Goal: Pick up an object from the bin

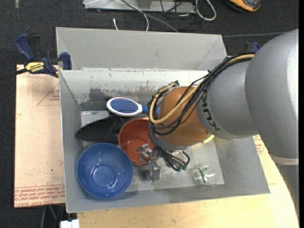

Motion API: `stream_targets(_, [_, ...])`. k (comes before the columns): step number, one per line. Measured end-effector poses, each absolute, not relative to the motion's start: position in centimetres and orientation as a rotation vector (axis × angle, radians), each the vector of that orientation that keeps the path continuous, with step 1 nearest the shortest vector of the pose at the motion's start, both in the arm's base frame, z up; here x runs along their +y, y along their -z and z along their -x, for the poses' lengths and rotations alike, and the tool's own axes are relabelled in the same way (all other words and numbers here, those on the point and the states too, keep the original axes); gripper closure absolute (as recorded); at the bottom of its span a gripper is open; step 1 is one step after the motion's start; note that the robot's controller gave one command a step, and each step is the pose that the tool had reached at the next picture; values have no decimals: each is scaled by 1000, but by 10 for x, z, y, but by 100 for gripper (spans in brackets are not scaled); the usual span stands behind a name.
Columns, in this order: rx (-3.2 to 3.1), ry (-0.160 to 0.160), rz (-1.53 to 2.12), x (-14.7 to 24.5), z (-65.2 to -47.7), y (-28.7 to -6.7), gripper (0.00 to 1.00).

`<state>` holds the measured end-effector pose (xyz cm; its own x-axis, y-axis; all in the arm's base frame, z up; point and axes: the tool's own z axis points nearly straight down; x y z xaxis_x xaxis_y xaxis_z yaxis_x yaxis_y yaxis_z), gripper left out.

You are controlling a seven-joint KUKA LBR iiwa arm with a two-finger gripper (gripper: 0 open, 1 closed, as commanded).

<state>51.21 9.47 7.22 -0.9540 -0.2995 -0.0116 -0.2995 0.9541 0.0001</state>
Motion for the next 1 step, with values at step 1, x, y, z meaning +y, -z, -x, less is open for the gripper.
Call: stream_targets(1, [3094, -3, 474, 95, -512, -72, 100])
